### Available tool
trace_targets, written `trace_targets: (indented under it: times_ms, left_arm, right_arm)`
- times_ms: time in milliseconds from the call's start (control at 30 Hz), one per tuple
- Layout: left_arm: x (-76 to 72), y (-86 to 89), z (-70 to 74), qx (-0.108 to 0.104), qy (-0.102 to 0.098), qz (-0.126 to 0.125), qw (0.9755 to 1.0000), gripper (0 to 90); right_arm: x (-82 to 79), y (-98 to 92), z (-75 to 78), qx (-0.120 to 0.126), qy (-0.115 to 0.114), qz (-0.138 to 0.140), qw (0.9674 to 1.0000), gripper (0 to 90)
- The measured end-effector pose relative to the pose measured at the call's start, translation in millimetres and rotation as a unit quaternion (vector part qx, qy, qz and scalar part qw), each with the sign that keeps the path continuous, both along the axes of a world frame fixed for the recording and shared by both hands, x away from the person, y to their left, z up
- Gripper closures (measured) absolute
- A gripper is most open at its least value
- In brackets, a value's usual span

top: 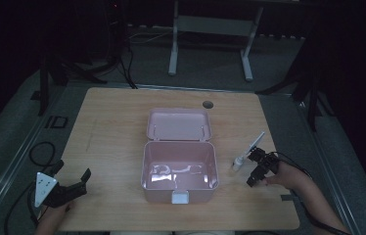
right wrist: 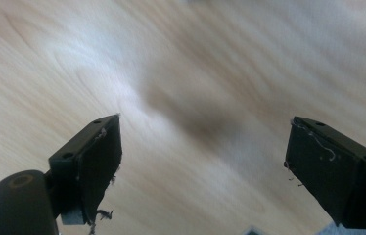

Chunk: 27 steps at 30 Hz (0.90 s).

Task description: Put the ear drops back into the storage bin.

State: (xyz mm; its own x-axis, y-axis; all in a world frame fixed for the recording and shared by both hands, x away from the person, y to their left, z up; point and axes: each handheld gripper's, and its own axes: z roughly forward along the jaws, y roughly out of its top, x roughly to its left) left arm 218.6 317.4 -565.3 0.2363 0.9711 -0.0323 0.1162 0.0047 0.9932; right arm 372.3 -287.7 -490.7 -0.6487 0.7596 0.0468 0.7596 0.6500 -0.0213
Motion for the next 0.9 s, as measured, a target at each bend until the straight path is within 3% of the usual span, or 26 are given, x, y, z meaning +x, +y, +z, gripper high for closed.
trace_targets:
  times_ms: [533,700,900]
  left_arm:
    - [0.0,0.4,0.0,-0.001,0.0,-0.003,1.0,0.4]
    - [-0.1,0.6,0.0,-0.001,0.001,-0.003,1.0,0.4]
    - [-0.1,0.6,0.0,0.0,0.0,-0.004,1.0,0.4]
  right_arm:
    - [31.0,30.0,-0.5,0.021,-0.017,-0.012,0.9996,22.1]
    - [38.6,38.3,-6.3,0.013,-0.006,-0.008,0.9999,26.3]
    - [47.5,44.4,-10.3,0.008,0.0,-0.008,0.9999,37.8]
